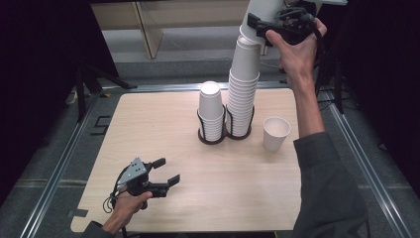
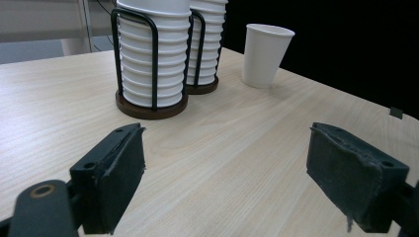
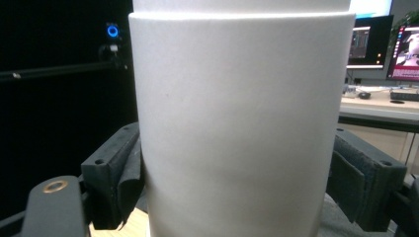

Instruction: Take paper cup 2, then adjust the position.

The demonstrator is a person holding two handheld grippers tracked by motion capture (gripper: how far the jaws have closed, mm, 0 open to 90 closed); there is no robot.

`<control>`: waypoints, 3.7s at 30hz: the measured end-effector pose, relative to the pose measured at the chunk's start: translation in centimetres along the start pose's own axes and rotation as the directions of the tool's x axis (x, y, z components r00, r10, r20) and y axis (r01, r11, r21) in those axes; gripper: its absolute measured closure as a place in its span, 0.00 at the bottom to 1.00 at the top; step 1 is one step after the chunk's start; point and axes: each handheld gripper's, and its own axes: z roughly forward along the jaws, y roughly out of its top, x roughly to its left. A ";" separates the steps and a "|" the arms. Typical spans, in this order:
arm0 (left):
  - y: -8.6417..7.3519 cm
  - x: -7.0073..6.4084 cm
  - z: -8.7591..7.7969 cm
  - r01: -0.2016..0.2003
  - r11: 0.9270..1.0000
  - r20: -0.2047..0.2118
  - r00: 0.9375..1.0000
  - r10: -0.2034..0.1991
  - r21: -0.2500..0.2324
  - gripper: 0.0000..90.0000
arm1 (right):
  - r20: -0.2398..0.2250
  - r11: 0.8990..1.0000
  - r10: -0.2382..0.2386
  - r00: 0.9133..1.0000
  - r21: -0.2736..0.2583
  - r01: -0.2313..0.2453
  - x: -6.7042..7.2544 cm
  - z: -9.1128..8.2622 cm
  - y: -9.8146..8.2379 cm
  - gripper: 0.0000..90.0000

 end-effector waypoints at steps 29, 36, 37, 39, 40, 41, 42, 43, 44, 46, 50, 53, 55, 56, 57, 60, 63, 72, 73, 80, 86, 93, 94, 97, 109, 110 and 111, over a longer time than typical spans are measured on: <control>0.0 0.0 0.0 -0.001 1.000 -0.023 1.000 0.001 0.003 0.16 | -0.125 0.998 -0.012 0.992 0.061 0.020 1.1 -10.4 -11.6 0.20; -0.1 0.0 0.1 -0.018 1.000 -0.020 1.000 0.018 0.015 0.16 | -0.150 0.992 0.005 0.989 0.122 0.014 2.6 -9.7 -16.4 0.20; -0.1 0.0 0.1 -0.018 1.000 -0.024 1.000 0.018 0.021 0.16 | -0.161 0.992 0.014 0.987 0.124 0.006 3.0 -9.5 -17.1 0.20; -0.2 0.0 0.1 -0.020 1.000 -0.022 1.000 0.021 0.020 0.16 | -0.185 0.991 0.027 0.982 0.136 -0.002 3.8 -9.0 -18.4 0.20; -0.1 -0.1 0.1 -0.022 0.999 -0.023 0.999 0.022 0.024 0.16 | -0.194 0.991 0.024 0.981 0.136 0.003 4.0 -8.8 -19.0 0.20; -0.2 -0.1 0.1 -0.029 0.999 -0.020 0.999 0.029 0.024 0.16 | -0.202 0.991 0.024 0.979 0.135 0.004 4.3 -8.6 -19.6 0.20; -0.2 -0.1 0.1 -0.030 0.999 -0.019 0.999 0.031 0.025 0.16 | -0.218 0.989 0.052 0.975 0.143 -0.021 4.7 -8.4 -20.2 0.20; -0.2 -0.2 0.2 -0.031 0.999 -0.017 0.999 0.031 0.026 0.16 | -0.219 0.989 0.046 0.975 0.147 -0.013 5.0 -8.1 -20.7 0.20; -0.2 -0.3 0.3 -0.027 0.999 -0.011 1.000 0.027 0.018 0.16 | -0.234 0.987 0.051 0.971 0.163 -0.013 5.3 -7.8 -21.2 0.20; -0.3 -0.3 0.4 -0.038 0.999 0.002 0.999 0.038 0.008 0.16 | -0.246 0.986 0.057 0.968 0.165 -0.016 5.8 -7.4 -22.0 0.20; -0.3 -0.4 0.3 -0.044 0.999 -0.011 0.999 0.044 0.030 0.16 | -0.263 0.982 0.042 0.964 0.186 0.008 6.6 -6.4 -23.6 0.20; -0.2 -0.3 0.2 -0.040 0.999 -0.016 0.999 0.040 0.032 0.16 | -0.277 0.978 0.061 0.959 0.210 -0.002 7.0 -6.1 -24.2 0.20; -0.2 -0.3 0.3 -0.039 0.999 -0.016 0.999 0.040 0.030 0.16 | -0.285 0.977 0.056 0.957 0.213 0.006 7.2 -5.8 -24.7 0.20; -0.2 -0.3 0.3 -0.039 0.999 -0.016 0.999 0.040 0.029 0.16 | -0.297 0.976 0.073 0.952 0.219 -0.007 7.3 -5.7 -25.0 0.20; -0.3 -0.3 0.3 -0.040 0.999 -0.014 0.999 0.040 0.026 0.16 | -0.299 0.977 0.069 0.952 0.213 -0.004 7.4 -5.5 -25.2 0.20; -0.2 -0.5 0.3 -0.043 0.999 -0.014 0.999 0.044 0.032 0.16 | -0.319 0.969 0.099 0.942 0.244 -0.019 7.8 -5.2 -25.9 0.20; -0.3 -0.4 0.4 -0.043 0.999 -0.005 0.999 0.043 0.013 0.16 | -0.332 0.969 0.101 0.938 0.247 -0.017 8.2 -5.0 -26.4 0.20; -0.3 -0.4 0.3 -0.046 0.999 -0.006 0.999 0.046 0.016 0.16 | -0.380 0.966 0.101 0.920 0.260 0.001 9.5 -4.4 -27.5 0.20; -0.2 -0.4 0.2 -0.046 0.999 -0.014 0.999 0.047 0.029 0.16 | -0.387 0.962 0.122 0.914 0.271 -0.014 9.7 -4.4 -27.6 0.20; -0.3 -0.4 0.4 -0.043 0.999 -0.005 0.999 0.043 0.012 0.16 | -0.418 0.958 0.116 0.901 0.285 0.009 10.7 -3.9 -28.3 0.20; -0.3 -0.4 0.4 -0.044 0.999 -0.003 0.999 0.044 0.010 0.16 | -0.438 0.955 0.119 0.891 0.296 0.018 11.6 -3.5 -28.7 0.20; -0.2 -0.4 0.1 -0.049 0.998 -0.004 0.999 0.049 0.028 0.16 | -0.462 0.955 0.144 0.875 0.297 0.000 12.4 -3.2 -28.7 0.20; -0.3 -0.5 0.2 -0.046 0.999 0.000 0.999 0.046 0.026 0.16 | -0.468 0.951 0.163 0.868 0.308 -0.012 12.7 -3.2 -28.8 0.20; -0.2 -0.7 0.3 -0.051 0.999 0.018 0.999 0.051 0.020 0.16 | -0.488 0.952 0.158 0.859 0.307 0.000 13.4 -3.0 -28.8 0.20; -0.4 -1.3 1.0 -0.067 0.998 0.089 0.994 0.066 0.007 0.16 | -0.527 0.953 0.139 0.838 0.302 0.032 15.3 -2.5 -29.3 0.20; -0.4 -1.3 1.1 -0.074 0.997 0.099 0.992 0.074 0.005 0.16 | -0.530 0.958 0.124 0.839 0.286 0.039 15.4 -2.4 -29.4 0.20; -0.3 -1.4 1.0 -0.074 0.997 0.087 0.994 0.071 0.027 0.16 | -0.529 0.955 0.140 0.837 0.297 0.028 15.6 -2.5 -29.5 0.20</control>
